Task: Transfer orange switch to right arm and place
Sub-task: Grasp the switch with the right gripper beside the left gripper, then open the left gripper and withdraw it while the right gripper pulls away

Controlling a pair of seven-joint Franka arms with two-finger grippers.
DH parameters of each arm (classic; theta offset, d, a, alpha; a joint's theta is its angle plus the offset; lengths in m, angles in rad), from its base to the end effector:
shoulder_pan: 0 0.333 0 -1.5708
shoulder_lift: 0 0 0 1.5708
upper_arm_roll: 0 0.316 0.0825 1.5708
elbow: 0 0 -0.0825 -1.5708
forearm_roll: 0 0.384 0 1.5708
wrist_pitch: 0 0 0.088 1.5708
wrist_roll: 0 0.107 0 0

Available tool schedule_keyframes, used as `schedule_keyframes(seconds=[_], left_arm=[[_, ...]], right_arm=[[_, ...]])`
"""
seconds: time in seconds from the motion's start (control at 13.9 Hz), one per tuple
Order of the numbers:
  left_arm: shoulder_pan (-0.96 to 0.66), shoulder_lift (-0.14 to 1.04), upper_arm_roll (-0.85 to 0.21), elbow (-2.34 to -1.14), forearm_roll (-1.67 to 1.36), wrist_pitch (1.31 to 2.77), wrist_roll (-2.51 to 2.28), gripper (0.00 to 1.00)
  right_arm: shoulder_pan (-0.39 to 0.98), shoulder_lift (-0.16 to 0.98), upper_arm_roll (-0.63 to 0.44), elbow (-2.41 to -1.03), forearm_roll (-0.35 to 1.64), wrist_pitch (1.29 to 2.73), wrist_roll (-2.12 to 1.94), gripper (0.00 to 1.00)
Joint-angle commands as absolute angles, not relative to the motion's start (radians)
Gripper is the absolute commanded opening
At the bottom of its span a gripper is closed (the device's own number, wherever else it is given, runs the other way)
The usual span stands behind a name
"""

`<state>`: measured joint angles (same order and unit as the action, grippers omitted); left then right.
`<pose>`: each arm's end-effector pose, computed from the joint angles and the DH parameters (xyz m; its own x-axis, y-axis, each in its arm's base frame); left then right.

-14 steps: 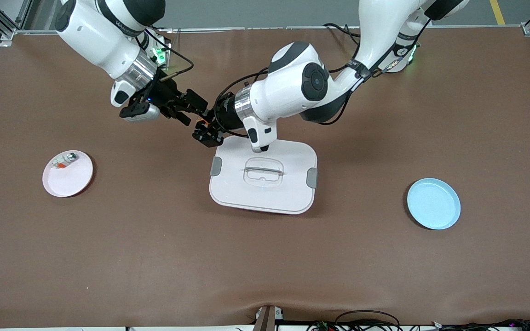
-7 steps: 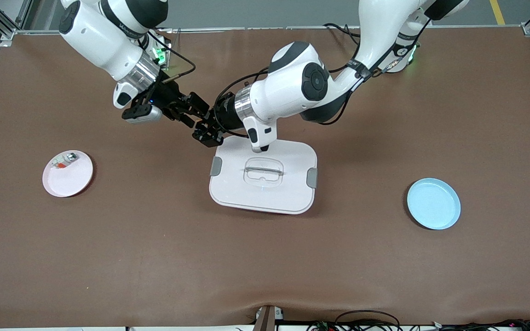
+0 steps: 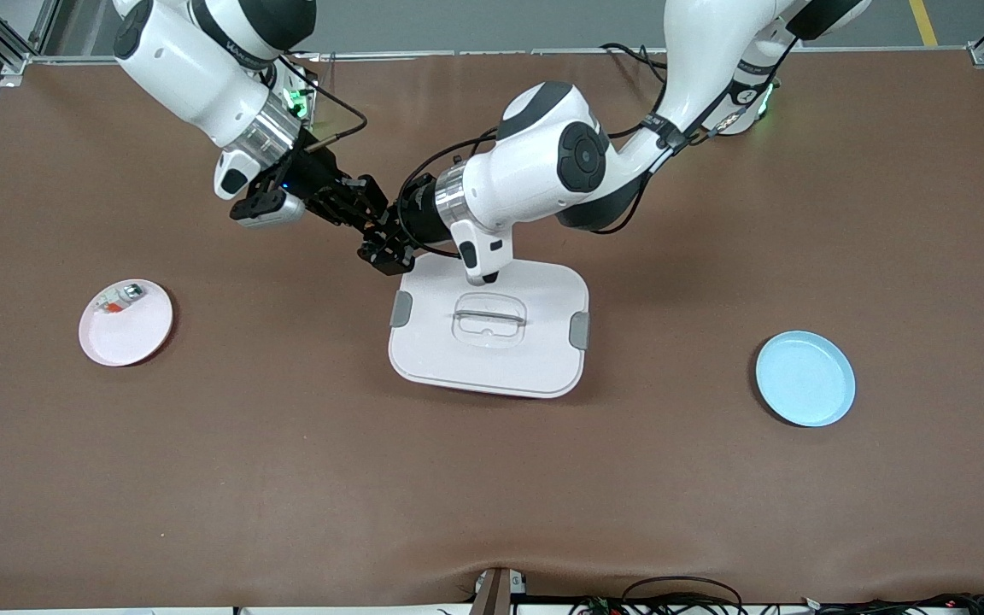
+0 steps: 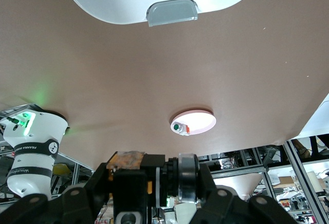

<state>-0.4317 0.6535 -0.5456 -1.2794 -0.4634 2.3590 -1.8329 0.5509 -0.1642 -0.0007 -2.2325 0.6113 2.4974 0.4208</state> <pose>0.5149 -0.5638 0.4665 0.2265 0.6337 -0.7397 0.9680 -0.2308 0.0986 0.4541 0.2744 0.4858 0.9523 -0.2997 0.0575 -0.2129 -0.7875 -0.5784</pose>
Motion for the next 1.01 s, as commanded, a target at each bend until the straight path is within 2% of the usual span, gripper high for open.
schedule_keyframes(seconds=[0.0,0.22,0.36,0.72,0.93], left_arm=[[-0.43,0.652,-0.548,-1.259,-0.477,2.365,-1.836,0.99],[-0.429,0.638,-0.537,-1.259,-0.466,2.367,-1.835,1.0],[-0.436,0.597,-0.471,-1.261,-0.451,2.365,-1.838,1.0],[-0.364,0.558,-0.457,-1.261,-0.217,2.332,-1.798,1.0],[-0.286,0.522,-0.451,-1.262,-0.128,2.258,-1.62,1.0]], right_arm=[[0.568,-0.156,-0.009,-2.243,0.629,2.496,0.404,0.0],[0.565,-0.15,-0.011,-2.237,0.626,2.484,0.321,0.0],[0.543,-0.147,-0.015,-2.238,0.624,2.461,0.154,0.0],[0.375,-0.144,-0.018,-2.24,0.608,2.292,-0.324,0.0],[0.246,-0.127,-0.018,-2.247,0.513,2.228,-0.666,0.0]])
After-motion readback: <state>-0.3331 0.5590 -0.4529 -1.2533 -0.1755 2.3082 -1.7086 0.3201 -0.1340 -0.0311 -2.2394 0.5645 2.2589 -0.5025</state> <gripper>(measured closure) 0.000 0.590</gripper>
